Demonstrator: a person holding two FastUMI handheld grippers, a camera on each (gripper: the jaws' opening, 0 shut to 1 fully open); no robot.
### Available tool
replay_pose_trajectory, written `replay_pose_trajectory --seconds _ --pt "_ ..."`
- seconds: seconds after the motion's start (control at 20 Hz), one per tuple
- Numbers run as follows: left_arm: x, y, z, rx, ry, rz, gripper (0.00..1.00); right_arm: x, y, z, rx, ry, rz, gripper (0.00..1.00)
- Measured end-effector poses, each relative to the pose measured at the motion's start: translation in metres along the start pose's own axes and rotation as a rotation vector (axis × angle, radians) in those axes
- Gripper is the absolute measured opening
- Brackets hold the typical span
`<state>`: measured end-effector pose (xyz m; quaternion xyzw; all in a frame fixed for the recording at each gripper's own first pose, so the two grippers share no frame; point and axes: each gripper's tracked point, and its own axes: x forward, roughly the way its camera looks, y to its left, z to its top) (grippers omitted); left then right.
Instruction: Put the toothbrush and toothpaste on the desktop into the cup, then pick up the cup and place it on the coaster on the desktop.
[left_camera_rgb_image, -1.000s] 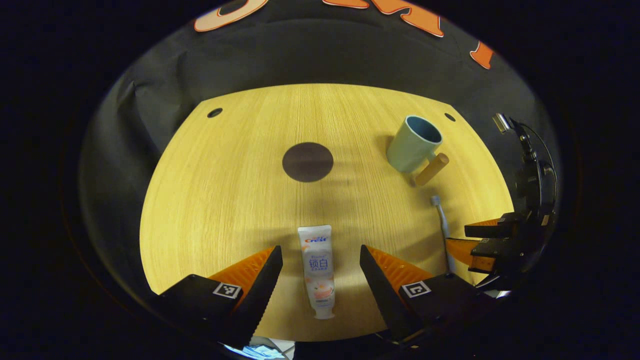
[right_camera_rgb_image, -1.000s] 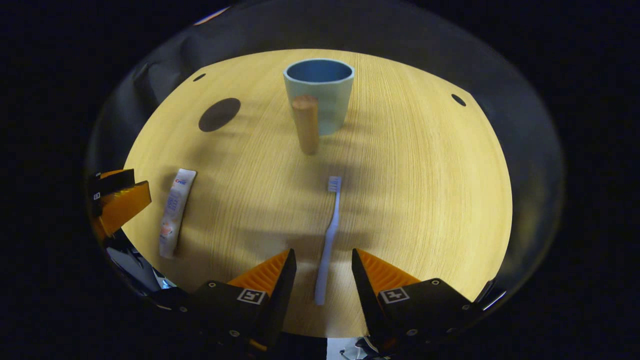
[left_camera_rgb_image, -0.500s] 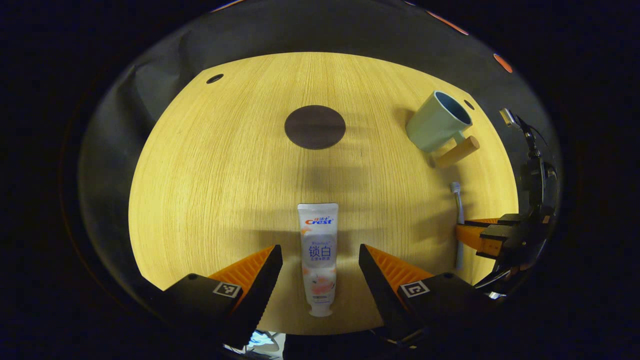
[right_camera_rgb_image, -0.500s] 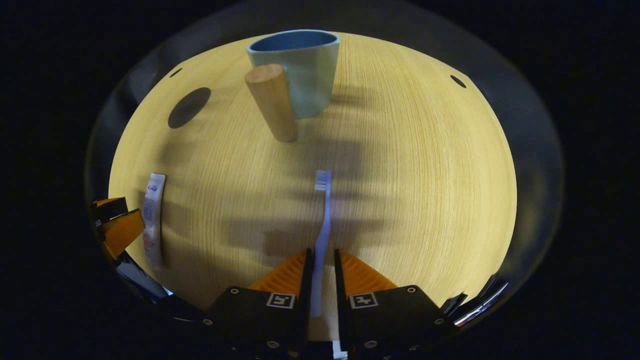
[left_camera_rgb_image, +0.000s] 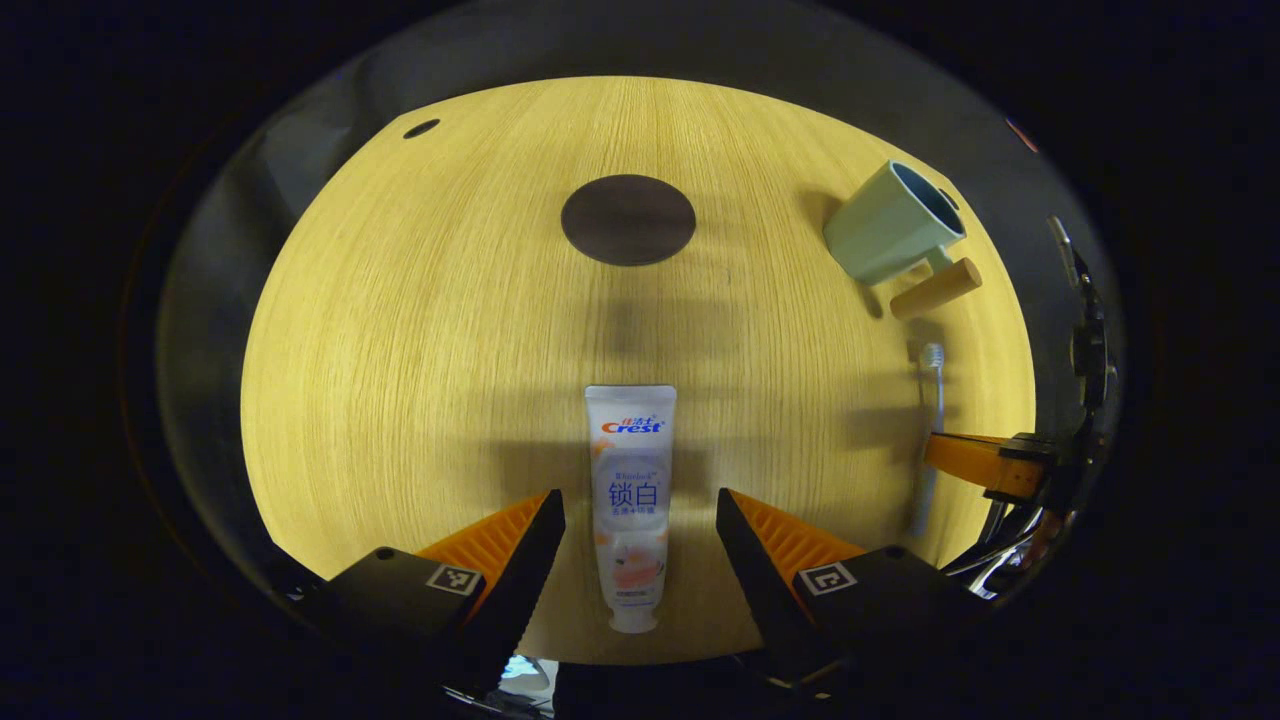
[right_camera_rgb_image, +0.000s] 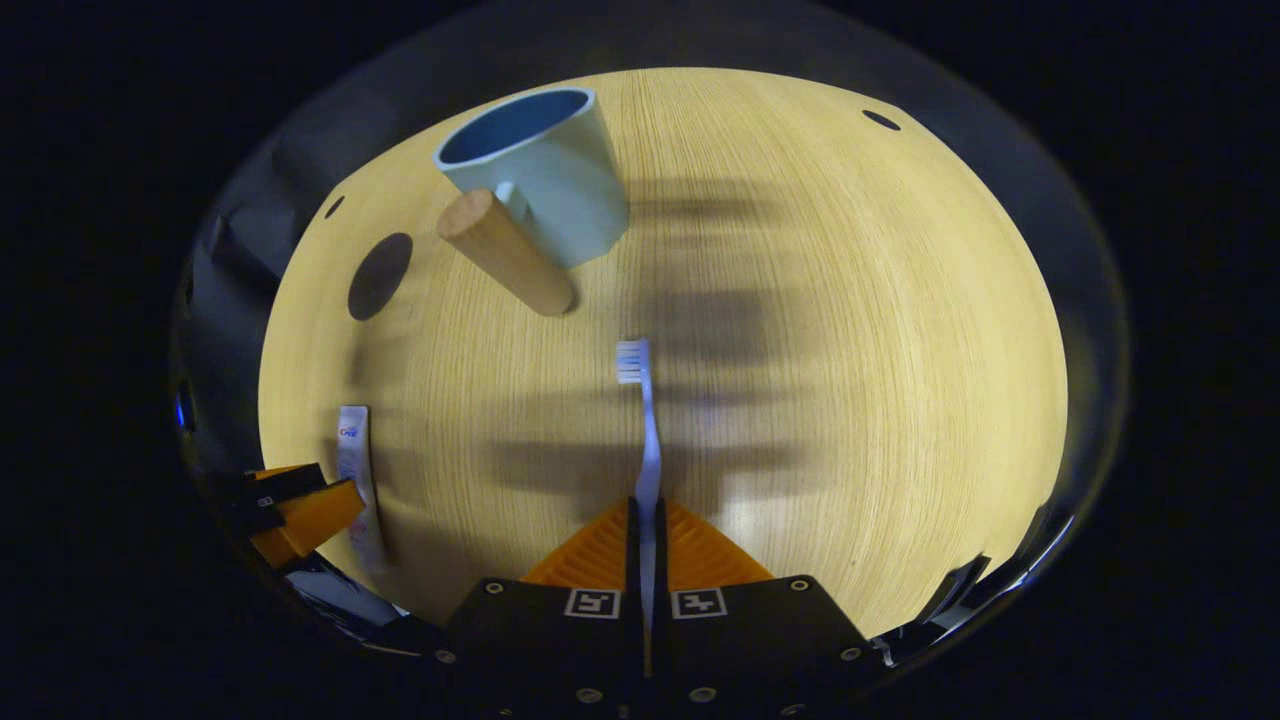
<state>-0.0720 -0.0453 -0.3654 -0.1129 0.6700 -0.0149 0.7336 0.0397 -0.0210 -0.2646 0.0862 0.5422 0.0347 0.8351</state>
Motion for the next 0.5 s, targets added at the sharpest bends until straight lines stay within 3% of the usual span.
replay_pose_trajectory --seconds 0.2,0.35,0.4,0.5 --pt "0.011 -0.003 -0.007 0.013 0.051 0.001 0.97 -0.019 0.004 0.006 0.027 -0.068 0.044 0.04" --pt "0.020 0.002 -0.017 0.010 0.105 0.023 0.80 -0.035 0.005 0.009 0.037 -0.118 0.054 0.04" --pt "0.023 0.005 -0.014 0.018 0.100 0.041 0.68 -0.040 0.005 0.011 0.038 -0.133 0.055 0.04" --pt "0.019 0.007 -0.005 0.029 0.109 0.038 0.60 -0.045 0.003 0.012 0.037 -0.159 0.049 0.04"
